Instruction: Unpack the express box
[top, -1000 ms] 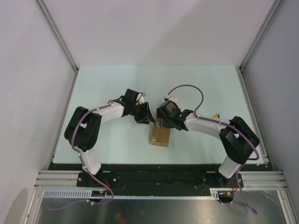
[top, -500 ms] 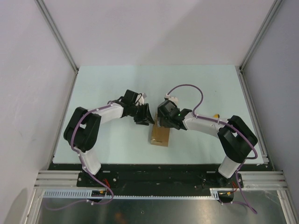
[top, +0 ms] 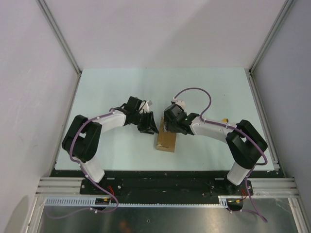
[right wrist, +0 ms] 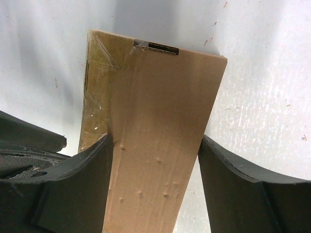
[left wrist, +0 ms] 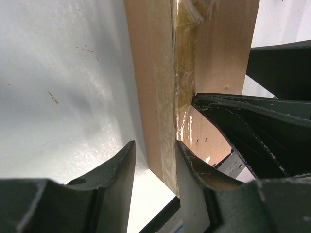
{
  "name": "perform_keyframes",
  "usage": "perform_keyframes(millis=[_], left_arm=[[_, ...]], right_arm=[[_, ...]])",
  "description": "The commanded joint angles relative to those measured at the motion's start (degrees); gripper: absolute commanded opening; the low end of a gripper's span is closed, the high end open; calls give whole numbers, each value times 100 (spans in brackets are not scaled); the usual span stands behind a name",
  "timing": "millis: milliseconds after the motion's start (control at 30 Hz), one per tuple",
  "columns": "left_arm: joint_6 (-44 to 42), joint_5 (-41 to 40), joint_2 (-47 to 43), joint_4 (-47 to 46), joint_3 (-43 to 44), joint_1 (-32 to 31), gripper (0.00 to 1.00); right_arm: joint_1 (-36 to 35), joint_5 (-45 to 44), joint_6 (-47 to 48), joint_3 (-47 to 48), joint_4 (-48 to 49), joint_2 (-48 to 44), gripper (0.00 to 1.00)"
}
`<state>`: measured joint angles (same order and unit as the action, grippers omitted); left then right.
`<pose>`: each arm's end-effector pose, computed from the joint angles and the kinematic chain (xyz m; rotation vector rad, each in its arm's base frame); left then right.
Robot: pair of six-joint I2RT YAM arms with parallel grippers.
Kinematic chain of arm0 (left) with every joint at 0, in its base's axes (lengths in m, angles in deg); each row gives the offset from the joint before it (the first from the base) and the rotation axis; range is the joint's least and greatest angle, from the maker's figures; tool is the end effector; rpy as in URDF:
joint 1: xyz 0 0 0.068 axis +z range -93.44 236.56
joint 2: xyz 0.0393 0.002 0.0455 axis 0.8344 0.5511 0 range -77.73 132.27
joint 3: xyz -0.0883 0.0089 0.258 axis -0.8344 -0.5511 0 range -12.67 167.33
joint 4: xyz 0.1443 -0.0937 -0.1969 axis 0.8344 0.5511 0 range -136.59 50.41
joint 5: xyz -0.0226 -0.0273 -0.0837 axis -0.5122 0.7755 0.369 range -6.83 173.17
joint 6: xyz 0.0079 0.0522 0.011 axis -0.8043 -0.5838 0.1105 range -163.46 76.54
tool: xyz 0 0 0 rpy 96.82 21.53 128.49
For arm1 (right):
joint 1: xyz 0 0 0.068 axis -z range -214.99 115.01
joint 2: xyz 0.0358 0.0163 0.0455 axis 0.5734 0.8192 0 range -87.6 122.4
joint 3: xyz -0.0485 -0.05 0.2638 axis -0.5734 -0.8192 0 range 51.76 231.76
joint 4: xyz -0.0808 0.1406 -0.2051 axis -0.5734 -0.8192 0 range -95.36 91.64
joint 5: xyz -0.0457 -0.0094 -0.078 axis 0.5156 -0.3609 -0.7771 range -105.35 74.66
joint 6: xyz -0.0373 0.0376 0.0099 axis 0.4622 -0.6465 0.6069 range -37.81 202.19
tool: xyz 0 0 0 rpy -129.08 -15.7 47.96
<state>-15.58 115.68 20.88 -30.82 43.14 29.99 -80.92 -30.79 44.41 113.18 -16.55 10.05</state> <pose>0.2904 -0.1667 0.1633 0.1917 2.7218 -1.0549 0.2510 0.2458 0.1907 -0.0689 2.4925 0.2817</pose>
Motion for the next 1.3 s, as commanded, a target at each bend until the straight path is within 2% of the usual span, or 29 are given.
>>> perform_keyframes(millis=[0, 233, 567, 1000, 1267], left_arm=[[-213, 1, -193, 84, -97, -59, 43], [-274, 1, -167, 84, -79, -85, 46], [-28, -781, -52, 576, -202, -85, 32], [-37, -1070, 185, 848, -202, -85, 24], [-54, -1080, 115, 919, -97, -85, 23]], right_arm=[[-12, -284, 95, -201, -597, 484, 62], [-12, -275, 87, -201, -589, 501, 62], [-12, -328, 95, -201, -615, 519, 61], [5, -310, 122, -201, -571, 554, 61], [5, -284, 148, -201, -554, 554, 60]])
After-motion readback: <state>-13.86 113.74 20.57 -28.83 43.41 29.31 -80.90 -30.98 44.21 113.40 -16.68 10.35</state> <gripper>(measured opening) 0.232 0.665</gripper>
